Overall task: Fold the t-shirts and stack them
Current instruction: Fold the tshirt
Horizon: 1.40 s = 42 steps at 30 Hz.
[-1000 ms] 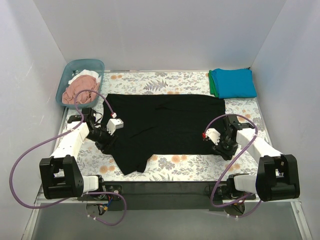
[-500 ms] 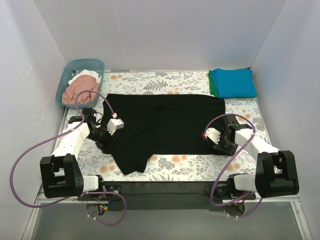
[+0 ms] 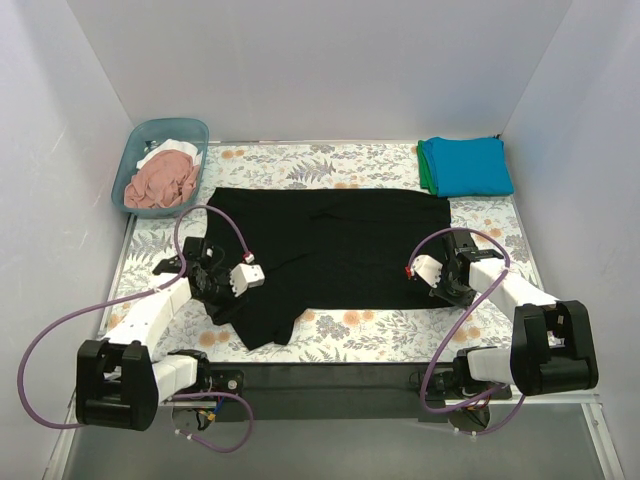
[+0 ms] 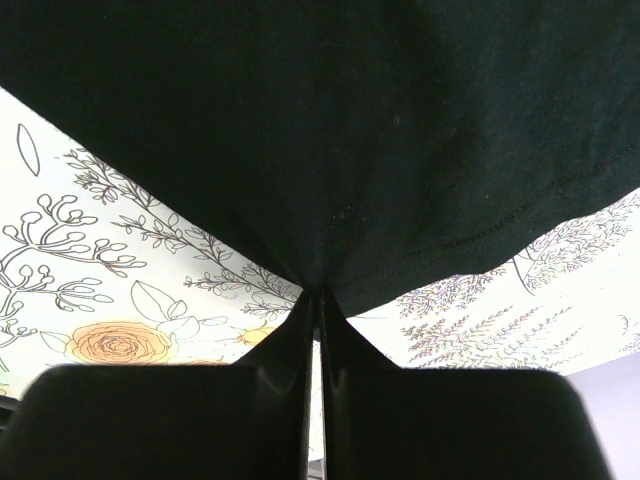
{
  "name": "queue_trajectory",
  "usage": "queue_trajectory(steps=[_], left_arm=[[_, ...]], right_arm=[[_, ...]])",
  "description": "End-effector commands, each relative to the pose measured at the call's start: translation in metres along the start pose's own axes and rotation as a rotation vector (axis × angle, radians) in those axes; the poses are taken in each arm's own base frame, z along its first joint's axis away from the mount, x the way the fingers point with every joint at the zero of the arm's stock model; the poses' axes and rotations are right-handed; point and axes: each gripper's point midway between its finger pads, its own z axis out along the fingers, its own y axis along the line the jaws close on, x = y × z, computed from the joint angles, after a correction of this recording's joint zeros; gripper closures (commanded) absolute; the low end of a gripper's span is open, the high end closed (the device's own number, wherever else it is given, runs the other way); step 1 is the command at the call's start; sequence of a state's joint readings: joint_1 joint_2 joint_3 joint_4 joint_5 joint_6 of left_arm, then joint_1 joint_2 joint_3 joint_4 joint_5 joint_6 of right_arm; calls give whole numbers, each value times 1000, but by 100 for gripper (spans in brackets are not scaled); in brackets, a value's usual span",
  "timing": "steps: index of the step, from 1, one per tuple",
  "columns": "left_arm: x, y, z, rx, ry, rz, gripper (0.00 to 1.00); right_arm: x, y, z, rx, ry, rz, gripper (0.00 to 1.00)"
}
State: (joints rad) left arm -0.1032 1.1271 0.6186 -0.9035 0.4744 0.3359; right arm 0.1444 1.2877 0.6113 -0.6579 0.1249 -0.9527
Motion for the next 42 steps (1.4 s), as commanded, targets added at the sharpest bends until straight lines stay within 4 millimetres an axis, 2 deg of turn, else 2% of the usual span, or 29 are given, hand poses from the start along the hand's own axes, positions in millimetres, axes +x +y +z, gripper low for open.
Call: queue_trajectory(steps=[1, 2, 5, 8, 11, 13, 14, 17, 22, 27, 30, 35, 38, 42], left_arm=[[-4, 19, 7, -87, 4, 78, 51], [-5, 19, 12, -87, 8, 98, 51], [13, 11, 24, -65, 67, 131, 53], [33, 6, 33, -62, 126, 158, 63], [44, 1, 31, -56, 164, 178, 74], [44, -2, 27, -52, 163, 193, 82], [38, 0, 21, -74, 144, 204, 87], [27, -8, 6, -64, 116, 190, 95], [4, -10, -16, -54, 73, 156, 99], [-15, 0, -29, -54, 57, 108, 100], [-16, 5, -28, -40, 60, 93, 100], [-32, 16, -36, -43, 26, 73, 100], [-45, 26, -47, -39, 1, 45, 100], [-61, 51, -57, -60, -40, -11, 100]], right_arm=[[-5, 6, 8, -36, -31, 8, 99], [-5, 6, 7, -35, -33, 6, 99], [-6, 5, 5, -32, -36, 8, 99], [-6, 5, 3, -28, -36, 9, 99], [-5, 5, 0, -25, -39, 13, 99], [-4, 6, -2, -25, -39, 8, 99], [-6, 4, -5, -14, -48, 5, 99], [-6, 2, -15, 3, -66, 2, 99], [-7, -7, -31, 37, -95, -23, 99], [-15, -21, -43, 41, -127, -6, 99], [-18, -24, -45, 36, -143, -6, 99], [-25, -38, -55, 54, -154, -3, 99], [-28, -46, -61, 69, -161, -8, 99], [-33, -59, -65, 81, -165, -8, 99]])
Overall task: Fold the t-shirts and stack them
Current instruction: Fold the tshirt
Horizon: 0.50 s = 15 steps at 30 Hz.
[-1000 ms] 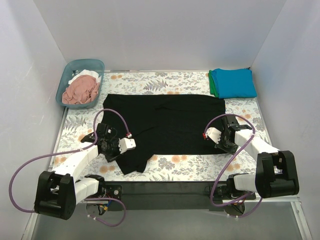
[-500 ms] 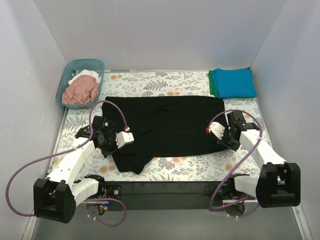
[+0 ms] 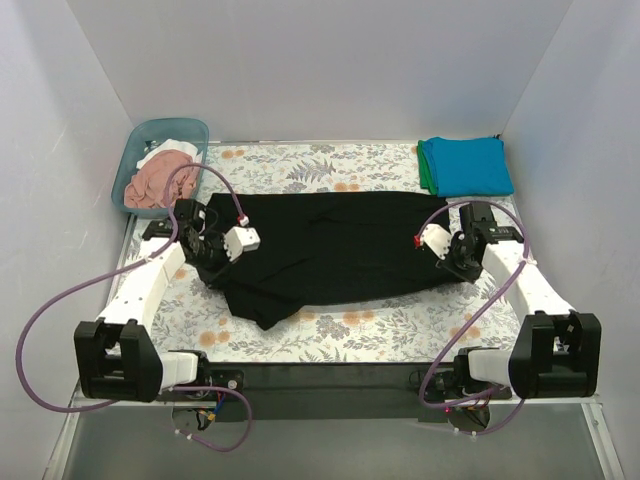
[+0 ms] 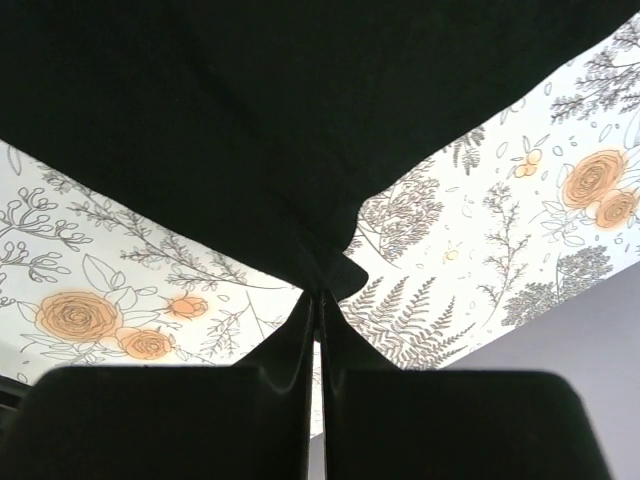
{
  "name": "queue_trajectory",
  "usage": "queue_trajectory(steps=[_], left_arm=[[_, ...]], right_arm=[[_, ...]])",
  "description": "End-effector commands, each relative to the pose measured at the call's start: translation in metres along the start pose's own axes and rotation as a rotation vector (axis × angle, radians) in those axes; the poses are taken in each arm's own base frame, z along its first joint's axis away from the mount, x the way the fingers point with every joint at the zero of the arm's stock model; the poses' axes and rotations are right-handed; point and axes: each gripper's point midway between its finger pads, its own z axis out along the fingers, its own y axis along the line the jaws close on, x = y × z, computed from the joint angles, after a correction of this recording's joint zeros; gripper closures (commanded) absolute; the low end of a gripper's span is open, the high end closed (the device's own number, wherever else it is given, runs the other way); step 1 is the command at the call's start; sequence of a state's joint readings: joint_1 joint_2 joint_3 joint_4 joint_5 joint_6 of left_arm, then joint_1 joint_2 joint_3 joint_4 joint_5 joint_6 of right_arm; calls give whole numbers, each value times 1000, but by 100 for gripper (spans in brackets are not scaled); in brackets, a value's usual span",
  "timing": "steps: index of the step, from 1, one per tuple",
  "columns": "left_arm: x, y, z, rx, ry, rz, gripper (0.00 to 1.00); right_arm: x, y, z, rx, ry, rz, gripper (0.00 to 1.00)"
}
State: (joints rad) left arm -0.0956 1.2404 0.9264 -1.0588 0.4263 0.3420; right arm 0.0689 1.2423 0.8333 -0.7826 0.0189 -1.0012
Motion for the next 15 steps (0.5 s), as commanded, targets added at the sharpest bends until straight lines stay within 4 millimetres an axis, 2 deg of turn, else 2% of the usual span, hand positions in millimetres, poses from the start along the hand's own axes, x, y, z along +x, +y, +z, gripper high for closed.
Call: queue_trajectory(steps=[1, 4, 5, 6, 8, 12, 15], left_arm=[[-24, 22, -16, -22, -77, -36, 100], [-31, 43, -16, -27, -92, -80, 100], [-41, 56, -22, -55, -117, -79, 100], [-42, 64, -17, -50, -114, -100, 100], [-55, 82, -23, -78, -136, -108, 100], [-67, 113, -14, -87, -144, -143, 100], [-76, 133, -11, -107, -154, -149, 100]], right_arm=[[-7, -15, -6, -5, -5, -29, 99], [-19, -28, -5, -12, -33, -28, 99], [-25, -37, -9, 5, -47, -28, 99], [-28, -42, -8, 4, -48, -28, 99], [-33, -50, -3, -9, -41, -26, 99], [-52, -81, -3, 13, -61, -27, 99], [-55, -87, 13, -20, -40, -28, 99]])
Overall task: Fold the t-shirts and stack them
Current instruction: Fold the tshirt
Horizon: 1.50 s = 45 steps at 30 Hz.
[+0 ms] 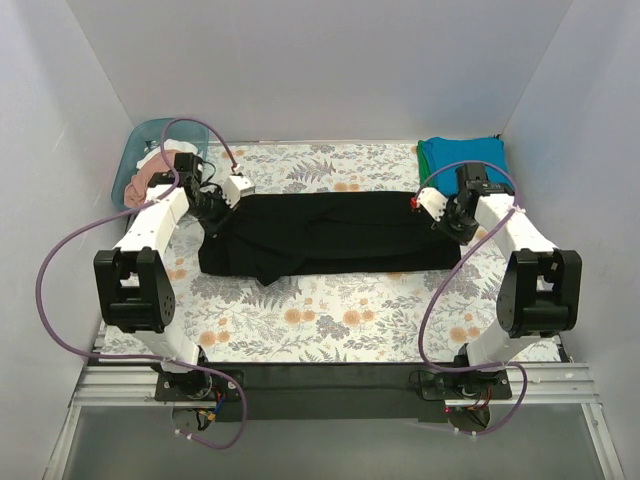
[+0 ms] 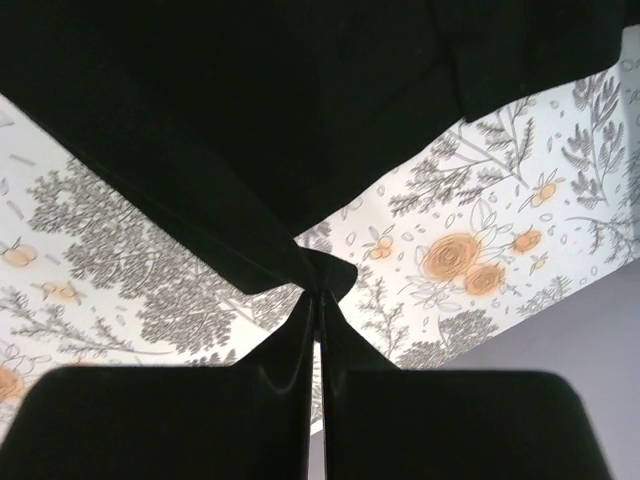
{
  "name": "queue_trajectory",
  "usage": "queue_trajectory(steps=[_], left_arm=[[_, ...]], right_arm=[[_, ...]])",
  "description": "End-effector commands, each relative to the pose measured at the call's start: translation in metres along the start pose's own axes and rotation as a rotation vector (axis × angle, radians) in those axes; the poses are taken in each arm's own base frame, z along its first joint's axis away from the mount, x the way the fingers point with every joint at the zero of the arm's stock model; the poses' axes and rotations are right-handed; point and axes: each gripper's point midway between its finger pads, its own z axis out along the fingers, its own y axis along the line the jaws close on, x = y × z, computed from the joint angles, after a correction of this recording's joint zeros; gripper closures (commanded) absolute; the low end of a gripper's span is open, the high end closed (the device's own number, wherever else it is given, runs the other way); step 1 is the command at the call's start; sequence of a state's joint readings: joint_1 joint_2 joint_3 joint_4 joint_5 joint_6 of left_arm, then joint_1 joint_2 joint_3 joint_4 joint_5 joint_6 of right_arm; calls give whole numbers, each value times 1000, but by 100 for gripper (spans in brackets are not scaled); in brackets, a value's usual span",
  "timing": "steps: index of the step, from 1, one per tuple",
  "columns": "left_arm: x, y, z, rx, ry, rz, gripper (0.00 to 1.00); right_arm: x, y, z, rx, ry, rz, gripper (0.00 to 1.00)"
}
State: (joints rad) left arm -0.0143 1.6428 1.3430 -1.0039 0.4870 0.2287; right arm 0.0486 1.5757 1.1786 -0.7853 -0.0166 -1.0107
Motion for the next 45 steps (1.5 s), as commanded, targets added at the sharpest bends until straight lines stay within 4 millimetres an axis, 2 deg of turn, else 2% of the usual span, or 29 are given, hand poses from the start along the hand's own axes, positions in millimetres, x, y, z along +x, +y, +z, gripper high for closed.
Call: queue_trajectory(steps=[1, 9, 15, 36, 45], left_arm=[[-27, 24, -5, -50, -69, 3, 100], [-28, 52, 17, -73, -50, -32, 100], [-31, 68, 28, -85, -50, -60, 100], [-28, 91, 48, -111, -24, -85, 100], [-25, 94, 53, -114, -19, -98, 100]], right_arm=[[-11, -18, 1, -4, -16, -38, 99], [-23, -39, 23, -26, -5, -28, 99], [-20, -44, 36, -45, 13, -17, 99], [-18, -53, 49, -50, 25, 5, 99], [-21, -60, 54, -47, 22, 23, 99]])
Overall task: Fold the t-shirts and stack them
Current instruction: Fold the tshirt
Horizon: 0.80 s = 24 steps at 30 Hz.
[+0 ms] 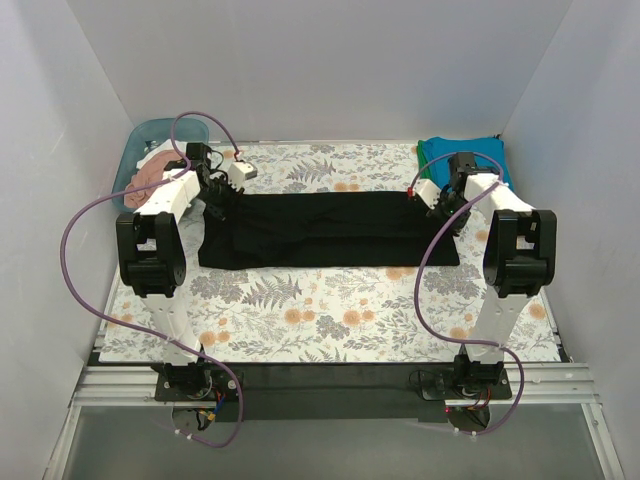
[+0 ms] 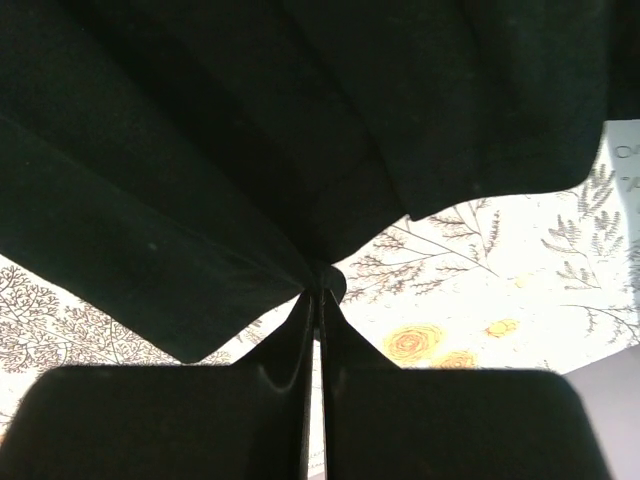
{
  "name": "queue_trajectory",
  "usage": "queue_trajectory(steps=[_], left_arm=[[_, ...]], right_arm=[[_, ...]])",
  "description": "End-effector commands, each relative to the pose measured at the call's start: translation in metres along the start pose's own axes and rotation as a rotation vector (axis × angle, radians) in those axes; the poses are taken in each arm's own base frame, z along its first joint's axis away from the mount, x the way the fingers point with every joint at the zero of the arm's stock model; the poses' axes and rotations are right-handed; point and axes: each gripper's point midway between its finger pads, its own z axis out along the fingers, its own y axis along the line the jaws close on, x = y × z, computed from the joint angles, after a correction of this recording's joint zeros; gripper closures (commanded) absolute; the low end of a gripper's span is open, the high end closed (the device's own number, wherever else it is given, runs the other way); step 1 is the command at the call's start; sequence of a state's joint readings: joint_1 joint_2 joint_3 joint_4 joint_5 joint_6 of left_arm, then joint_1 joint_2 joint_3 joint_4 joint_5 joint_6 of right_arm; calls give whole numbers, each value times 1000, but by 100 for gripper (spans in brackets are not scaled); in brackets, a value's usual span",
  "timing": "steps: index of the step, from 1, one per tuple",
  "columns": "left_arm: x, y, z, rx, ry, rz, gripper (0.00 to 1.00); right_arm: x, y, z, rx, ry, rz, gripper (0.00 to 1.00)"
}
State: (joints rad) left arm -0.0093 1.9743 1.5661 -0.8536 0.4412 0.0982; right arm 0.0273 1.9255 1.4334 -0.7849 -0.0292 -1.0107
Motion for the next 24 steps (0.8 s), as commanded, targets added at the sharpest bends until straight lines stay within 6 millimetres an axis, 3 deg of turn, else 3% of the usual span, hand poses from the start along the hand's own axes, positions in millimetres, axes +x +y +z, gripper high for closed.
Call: queue_trajectory(steps=[1, 8, 9, 12, 13, 17, 18, 20, 24], left_arm=[[-12, 15, -7, -52, -28, 16, 100], [-11, 18, -1, -63, -30, 7, 100], [-11, 20, -1, -67, -31, 1, 100], [-10, 22, -1, -81, -25, -26, 84], [-11, 20, -3, -72, -28, -31, 74], [3, 27, -29, -75, -58, -135, 63], [4, 26, -40, -75, -73, -144, 63], [10, 21, -50, -56, -88, -210, 62], [28, 1, -53, -30, -71, -274, 54]], right_arm=[[-8, -16, -8, 35, -21, -3, 99], [-9, -21, -2, 35, -11, 22, 99], [-10, -24, -4, 42, -14, 28, 83], [-10, -30, -7, 63, -11, 63, 51], [-11, -33, -13, 79, -18, 75, 47], [-2, -47, -41, 88, -89, 227, 44], [10, -39, -45, 43, -80, 275, 45], [12, -27, -50, -12, -106, 348, 47], [22, 3, -45, -138, -115, 506, 53]])
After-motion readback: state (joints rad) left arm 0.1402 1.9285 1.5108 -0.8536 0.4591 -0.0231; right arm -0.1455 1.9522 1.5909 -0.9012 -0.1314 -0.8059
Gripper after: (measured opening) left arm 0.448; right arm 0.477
